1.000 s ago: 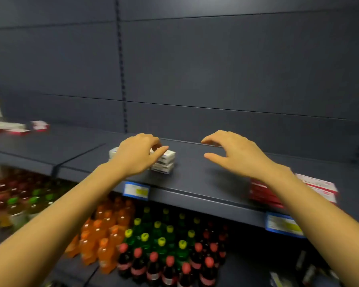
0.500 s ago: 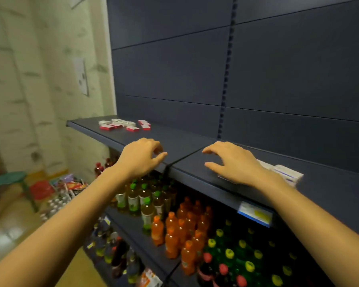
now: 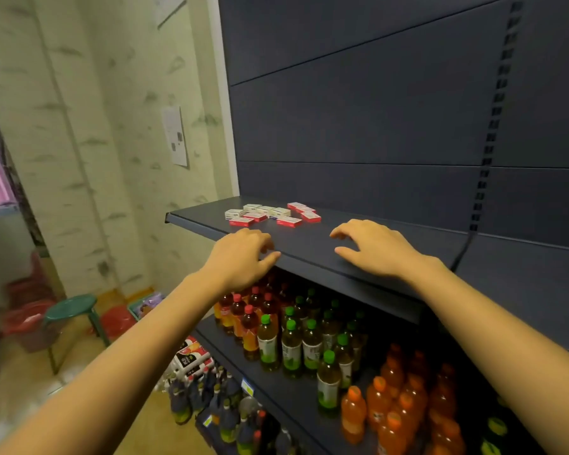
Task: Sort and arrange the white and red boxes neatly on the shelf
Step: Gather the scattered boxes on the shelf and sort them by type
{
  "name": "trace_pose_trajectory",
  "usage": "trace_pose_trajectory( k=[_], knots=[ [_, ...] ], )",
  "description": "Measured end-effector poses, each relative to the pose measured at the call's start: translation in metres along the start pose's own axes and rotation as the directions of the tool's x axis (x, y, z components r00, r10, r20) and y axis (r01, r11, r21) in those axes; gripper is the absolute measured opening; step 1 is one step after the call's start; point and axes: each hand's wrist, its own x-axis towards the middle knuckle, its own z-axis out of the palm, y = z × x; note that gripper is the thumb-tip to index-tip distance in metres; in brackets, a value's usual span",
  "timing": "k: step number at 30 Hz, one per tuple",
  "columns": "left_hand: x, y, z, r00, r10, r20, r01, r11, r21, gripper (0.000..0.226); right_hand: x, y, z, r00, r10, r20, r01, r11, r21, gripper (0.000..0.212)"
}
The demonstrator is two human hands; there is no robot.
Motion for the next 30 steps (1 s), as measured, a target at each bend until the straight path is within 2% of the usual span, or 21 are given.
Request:
trace_pose_trajectory(
  k=[7, 15, 18, 22, 30],
  knots=[
    [0.023, -0.078, 0.03, 0.997, -0.065, 0.041, 0.067, 0.997, -0.041, 0.034, 0.083, -0.021, 0.037, 0.999, 0.003, 0.034, -0.003, 1.0, -0.015, 0.038],
    [0.087, -0.16, 0.072, 0.995, -0.089, 0.045, 0.091, 0.994, -0.057, 0.035, 0.192, -0.017, 0.079, 0.993, 0.092, 0.077, -0.089, 0.995, -0.048, 0.04],
    [0.116, -0.188, 0.084, 0.992, -0.081, 0.095, 0.088, 0.994, -0.066, 0.036, 0.226, -0.009, 0.096, 0.984, 0.148, 0.103, -0.141, 0.987, -0.079, 0.047],
    [0.146, -0.22, 0.102, 0.992, -0.08, 0.099, 0.093, 0.987, -0.132, 0.035, 0.257, 0.004, 0.115, 0.957, 0.201, 0.209, -0.17, 0.973, -0.156, 0.05],
    [0.192, -0.259, 0.131, 0.986, 0.023, 0.166, 0.016, 0.972, -0.233, 0.04, 0.29, 0.018, 0.135, 0.917, 0.292, 0.271, -0.201, 0.926, -0.32, 0.045]
  ],
)
